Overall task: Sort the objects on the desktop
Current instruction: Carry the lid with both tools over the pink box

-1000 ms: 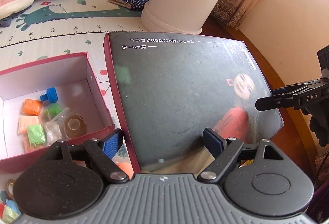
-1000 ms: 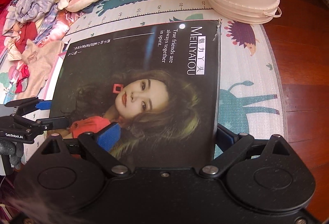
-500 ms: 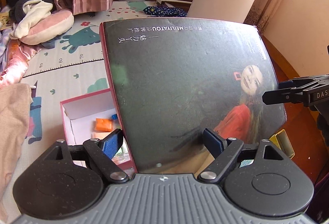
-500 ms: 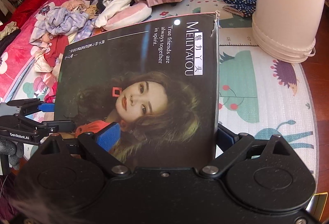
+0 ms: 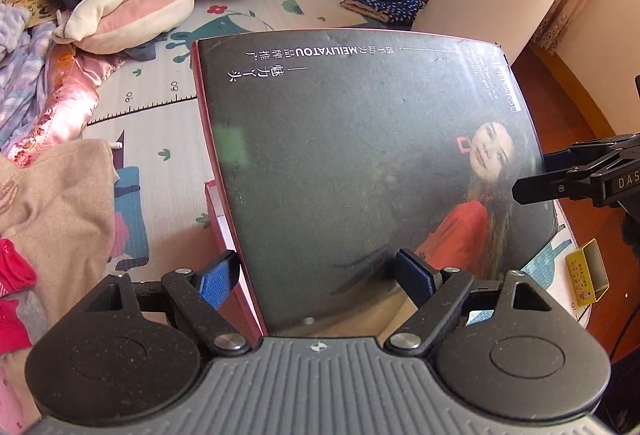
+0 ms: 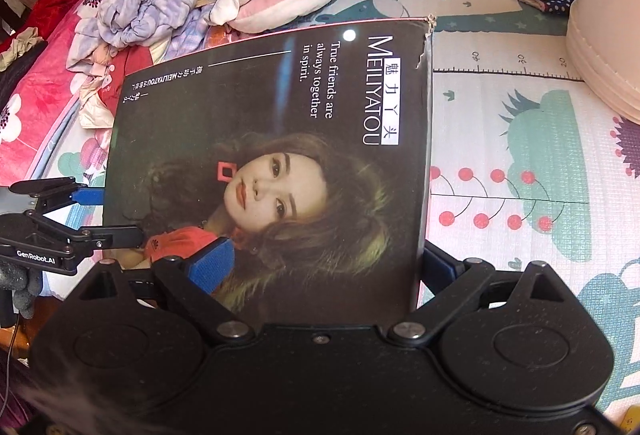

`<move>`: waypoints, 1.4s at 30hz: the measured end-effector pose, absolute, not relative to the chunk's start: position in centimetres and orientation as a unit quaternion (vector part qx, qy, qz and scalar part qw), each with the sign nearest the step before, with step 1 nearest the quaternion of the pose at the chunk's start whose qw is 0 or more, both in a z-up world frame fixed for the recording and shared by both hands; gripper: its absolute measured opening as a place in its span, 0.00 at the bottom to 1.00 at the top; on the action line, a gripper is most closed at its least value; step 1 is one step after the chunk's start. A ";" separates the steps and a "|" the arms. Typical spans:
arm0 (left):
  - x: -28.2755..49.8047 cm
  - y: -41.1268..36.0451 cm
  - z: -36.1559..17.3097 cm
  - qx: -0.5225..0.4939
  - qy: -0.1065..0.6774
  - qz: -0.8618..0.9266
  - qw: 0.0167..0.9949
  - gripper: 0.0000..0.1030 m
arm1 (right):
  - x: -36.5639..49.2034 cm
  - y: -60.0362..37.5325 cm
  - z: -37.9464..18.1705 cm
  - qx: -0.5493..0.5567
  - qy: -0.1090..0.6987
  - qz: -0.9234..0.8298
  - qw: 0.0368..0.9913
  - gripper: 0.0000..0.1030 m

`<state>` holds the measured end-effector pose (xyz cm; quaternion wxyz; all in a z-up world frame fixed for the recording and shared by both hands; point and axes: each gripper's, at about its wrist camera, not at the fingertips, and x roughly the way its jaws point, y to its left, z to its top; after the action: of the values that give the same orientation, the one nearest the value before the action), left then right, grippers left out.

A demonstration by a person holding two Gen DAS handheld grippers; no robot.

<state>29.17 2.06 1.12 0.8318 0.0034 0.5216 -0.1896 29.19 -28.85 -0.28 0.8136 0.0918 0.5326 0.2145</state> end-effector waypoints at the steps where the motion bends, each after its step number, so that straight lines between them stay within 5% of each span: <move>1: 29.5 2.6 0.3 -0.003 0.527 -0.188 0.829 0.82 | 29.5 -28.4 -0.7 0.091 0.539 0.215 0.809 0.95; 19: 33.3 4.6 -10.2 -0.051 0.613 -0.185 0.767 0.83 | 33.6 -24.4 -8.5 0.066 0.623 0.190 0.756 0.98; 42: 35.7 4.5 -13.2 -0.085 0.635 -0.163 0.750 0.83 | 35.8 -25.7 -12.0 0.110 0.638 0.156 0.746 0.98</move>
<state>35.66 4.52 -13.17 0.7504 -0.0845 0.6351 -0.1625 35.78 -25.65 -12.04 0.7458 0.1098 0.6383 0.1560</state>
